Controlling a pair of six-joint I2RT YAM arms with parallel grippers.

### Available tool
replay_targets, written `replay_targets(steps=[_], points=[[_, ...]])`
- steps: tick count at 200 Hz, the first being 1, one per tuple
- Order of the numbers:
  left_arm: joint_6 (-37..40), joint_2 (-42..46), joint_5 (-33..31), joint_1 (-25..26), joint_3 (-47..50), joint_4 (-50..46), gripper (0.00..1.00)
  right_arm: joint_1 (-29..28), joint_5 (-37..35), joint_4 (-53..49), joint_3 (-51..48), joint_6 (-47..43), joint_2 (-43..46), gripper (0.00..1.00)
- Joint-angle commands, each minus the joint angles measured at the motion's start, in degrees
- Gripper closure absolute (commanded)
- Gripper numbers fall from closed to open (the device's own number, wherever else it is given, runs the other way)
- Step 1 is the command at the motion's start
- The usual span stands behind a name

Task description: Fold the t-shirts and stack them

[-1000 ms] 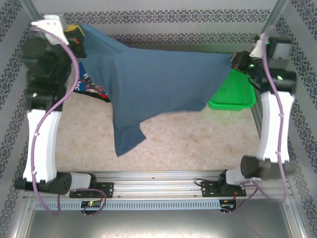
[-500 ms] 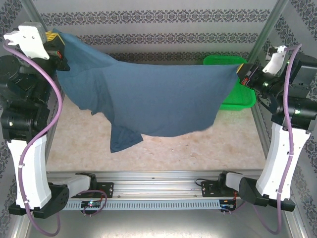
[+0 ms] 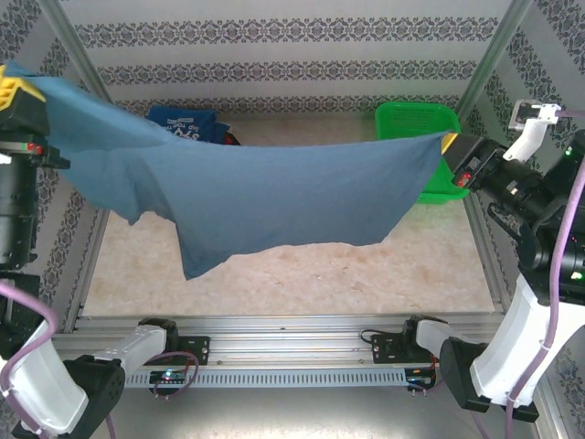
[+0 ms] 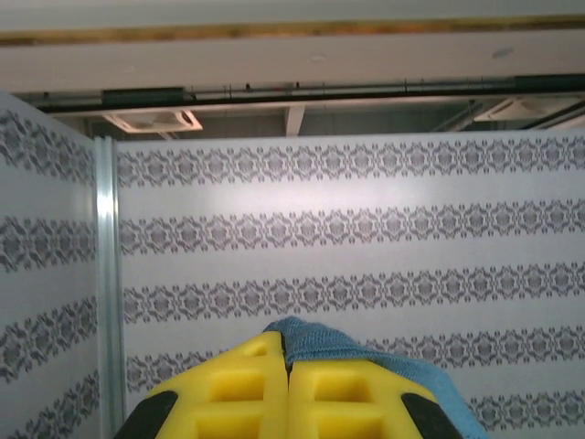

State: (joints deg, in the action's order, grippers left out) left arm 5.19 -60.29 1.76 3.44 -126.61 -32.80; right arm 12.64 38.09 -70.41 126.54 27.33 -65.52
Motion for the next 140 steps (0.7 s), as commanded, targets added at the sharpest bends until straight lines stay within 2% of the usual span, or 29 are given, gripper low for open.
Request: replay_targets(steps=[1,58,80,140], points=[[2.85,-0.79,-1.45,1.09,-1.23,0.39,1.0,0.5,4.28,-1.41,0.46,3.74,0.26,1.0],[9.17,-3.76,-5.23,6.8,-5.66,-0.45,1.0,0.54,7.18,-4.39,-1.56,6.09,2.83,1.0],[9.72,-3.26,-5.27,7.09,-2.07,-0.13,1.0,0.52,5.01,-3.23,-7.45,5.45,4.79,1.0],[11.59,-3.15,-7.38,7.1,10.42,2.1,1.0,0.53,1.24,9.87,-28.7,4.97,7.86,1.0]])
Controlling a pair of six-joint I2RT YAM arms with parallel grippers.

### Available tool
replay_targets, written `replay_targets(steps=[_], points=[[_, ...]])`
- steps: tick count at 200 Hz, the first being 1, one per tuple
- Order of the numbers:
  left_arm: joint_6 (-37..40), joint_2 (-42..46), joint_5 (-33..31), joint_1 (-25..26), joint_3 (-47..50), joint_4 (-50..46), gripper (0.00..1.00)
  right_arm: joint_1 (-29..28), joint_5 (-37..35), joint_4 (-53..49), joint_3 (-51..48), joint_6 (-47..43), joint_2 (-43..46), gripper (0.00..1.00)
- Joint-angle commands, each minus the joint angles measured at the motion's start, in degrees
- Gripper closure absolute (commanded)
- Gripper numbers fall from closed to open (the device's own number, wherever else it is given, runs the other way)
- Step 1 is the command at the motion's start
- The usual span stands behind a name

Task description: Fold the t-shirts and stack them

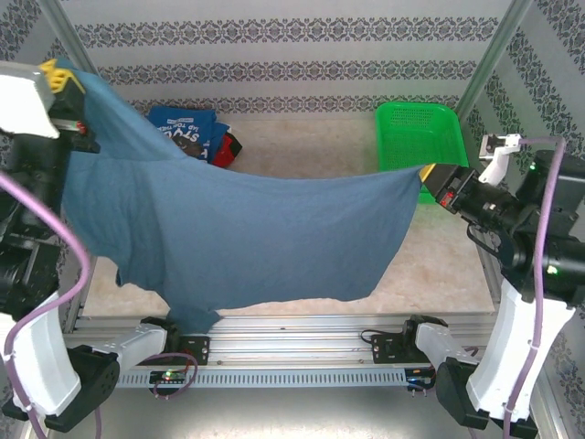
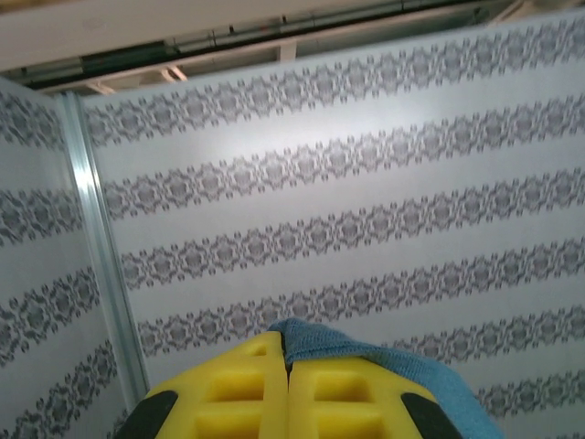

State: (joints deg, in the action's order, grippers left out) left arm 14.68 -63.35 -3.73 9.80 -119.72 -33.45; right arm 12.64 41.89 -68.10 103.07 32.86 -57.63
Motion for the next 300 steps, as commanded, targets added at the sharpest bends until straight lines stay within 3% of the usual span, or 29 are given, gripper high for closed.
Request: replay_targets(steps=[1,82,135,187,244,300], points=[[2.15,-0.1,-1.9,0.74,3.75,2.9,1.0,0.53,-2.85,7.68,-5.37,-0.67,-0.03,1.0],[1.98,-2.11,-2.49,0.61,21.04,11.14,1.0,0.8,-9.12,20.17,-24.66,-6.65,-7.18,1.0],[-1.66,-6.87,-2.4,-1.31,32.29,16.05,1.0,0.62,-12.06,27.44,-29.15,-9.35,-16.08,1.0],[-3.3,-16.77,-1.28,-3.42,34.6,21.42,1.0,-2.32,-17.63,31.14,-23.82,-10.74,-28.9,1.0],[-2.86,-29.9,-1.29,-4.6,29.31,23.42,1.0,-5.8,-27.34,30.69,-14.21,-12.14,-43.08,1.0],[-3.41,-39.49,0.48,-4.89,21.75,24.9,1.0,-7.17,-38.46,28.9,-5.41,-11.79,-50.41,1.0]])
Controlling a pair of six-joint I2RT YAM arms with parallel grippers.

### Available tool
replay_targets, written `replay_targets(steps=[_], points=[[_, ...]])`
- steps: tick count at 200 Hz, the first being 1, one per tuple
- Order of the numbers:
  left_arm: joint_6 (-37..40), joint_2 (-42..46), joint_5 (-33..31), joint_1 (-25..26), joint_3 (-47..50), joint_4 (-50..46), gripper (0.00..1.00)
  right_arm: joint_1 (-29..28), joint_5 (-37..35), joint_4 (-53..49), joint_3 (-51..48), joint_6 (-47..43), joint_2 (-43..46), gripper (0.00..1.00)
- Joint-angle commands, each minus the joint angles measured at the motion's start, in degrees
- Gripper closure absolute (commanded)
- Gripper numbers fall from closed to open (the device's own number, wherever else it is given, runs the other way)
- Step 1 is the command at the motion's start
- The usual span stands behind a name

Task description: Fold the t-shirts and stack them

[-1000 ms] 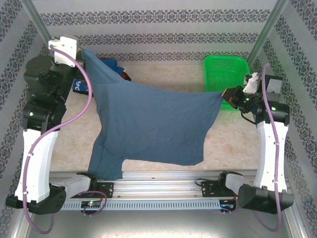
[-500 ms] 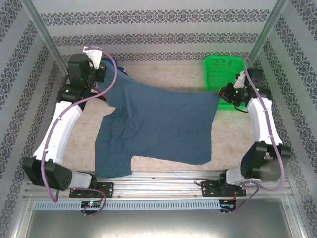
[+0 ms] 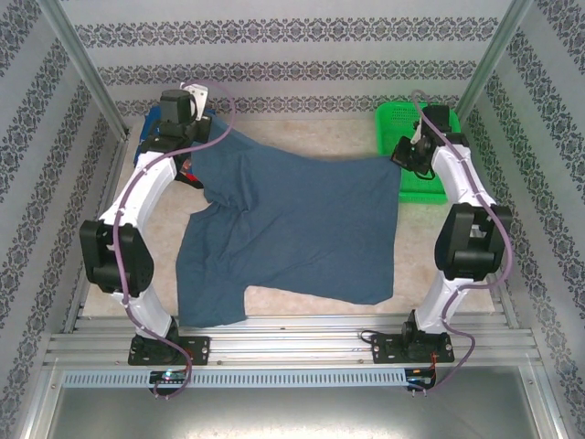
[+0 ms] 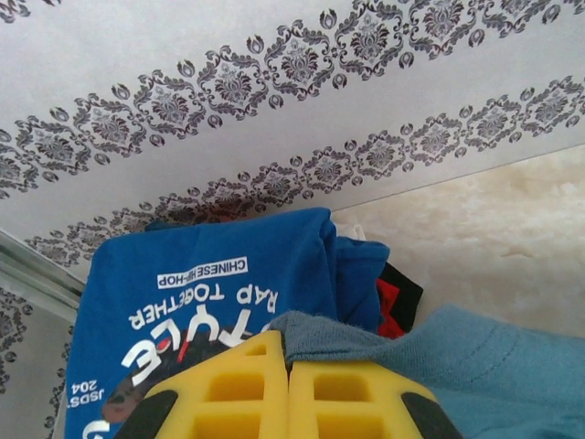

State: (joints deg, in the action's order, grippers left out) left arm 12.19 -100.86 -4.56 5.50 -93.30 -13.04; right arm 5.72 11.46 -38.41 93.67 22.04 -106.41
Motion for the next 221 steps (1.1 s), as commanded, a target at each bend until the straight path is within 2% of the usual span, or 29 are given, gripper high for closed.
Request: replay_targets(steps=[1,61,126,161,189,221], points=[[-1.02,-2.11,1.35,-0.58,-4.82,4.54,1.0,-0.25,-8.3,-0.78,4.03,-1.0,-1.71,1.0],[-1.73,-9.03,5.19,-0.58,-10.97,6.75,1.0,-0.37,-14.61,-2.09,10.37,-4.09,-7.3,1.0],[-0.06,-13.71,5.83,-0.58,-10.65,12.73,1.0,-0.67,-21.22,-1.48,15.78,-7.81,-11.63,1.0],[-2.6,-15.86,9.77,-0.58,-11.95,15.05,1.0,-0.75,-20.08,-2.08,19.41,-8.73,-13.79,1.0],[-4.24,-16.41,13.21,-0.6,-12.34,14.0,1.0,-0.75,-19.46,-1.69,17.57,-7.55,-13.06,1.0],[-6.4,-13.7,17.88,-0.49,-10.5,10.92,1.0,-0.74,-19.22,1.94,9.5,-6.54,-8.02,1.0]])
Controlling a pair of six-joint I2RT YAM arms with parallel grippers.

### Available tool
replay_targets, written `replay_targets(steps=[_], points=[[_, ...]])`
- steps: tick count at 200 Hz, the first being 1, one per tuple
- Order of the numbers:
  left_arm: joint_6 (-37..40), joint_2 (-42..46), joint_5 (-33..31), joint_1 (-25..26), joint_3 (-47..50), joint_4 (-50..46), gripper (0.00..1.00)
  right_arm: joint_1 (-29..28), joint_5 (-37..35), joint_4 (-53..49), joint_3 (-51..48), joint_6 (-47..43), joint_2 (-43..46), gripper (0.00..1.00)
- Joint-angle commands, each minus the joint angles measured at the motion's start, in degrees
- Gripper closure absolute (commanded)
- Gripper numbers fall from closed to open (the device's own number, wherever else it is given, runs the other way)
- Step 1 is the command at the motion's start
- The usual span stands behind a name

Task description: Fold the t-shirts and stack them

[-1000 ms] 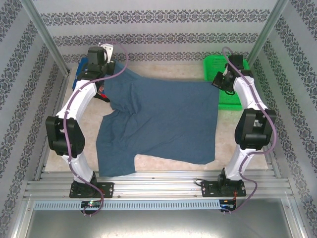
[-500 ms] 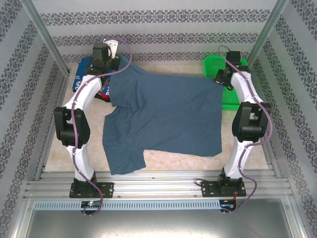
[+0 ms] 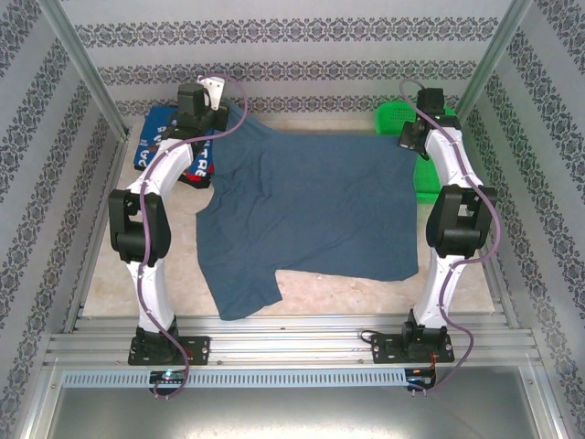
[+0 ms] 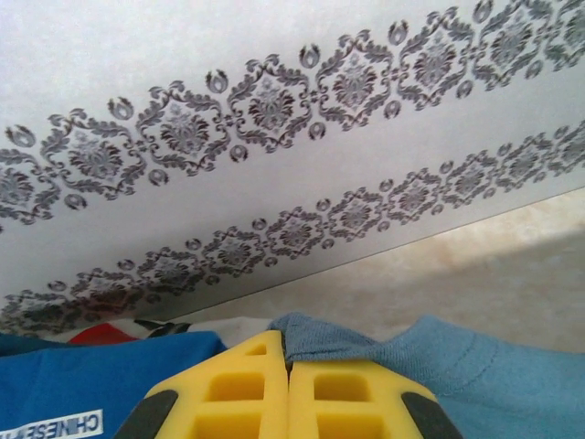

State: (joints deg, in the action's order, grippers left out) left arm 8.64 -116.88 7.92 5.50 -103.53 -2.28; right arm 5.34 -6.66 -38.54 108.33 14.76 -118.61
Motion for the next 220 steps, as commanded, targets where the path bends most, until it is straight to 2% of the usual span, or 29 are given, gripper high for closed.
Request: replay_targets(steps=[1,53,98,220], points=[[-2.89,2.47,5.55,-0.49,-0.1,0.12,1.0,-0.35,-1.09,2.16,-5.47,0.76,4.31,1.0],[-5.55,12.78,6.5,-0.4,14.99,5.06,1.0,-0.31,-0.8,7.57,-19.11,1.66,14.49,1.0],[-7.5,20.87,6.4,-0.73,25.3,7.57,1.0,-0.51,0.94,10.55,-26.31,1.06,21.68,1.0],[-9.7,27.81,7.11,-1.72,38.78,7.25,1.0,-2.71,5.41,15.15,-47.19,8.87,37.11,1.0]])
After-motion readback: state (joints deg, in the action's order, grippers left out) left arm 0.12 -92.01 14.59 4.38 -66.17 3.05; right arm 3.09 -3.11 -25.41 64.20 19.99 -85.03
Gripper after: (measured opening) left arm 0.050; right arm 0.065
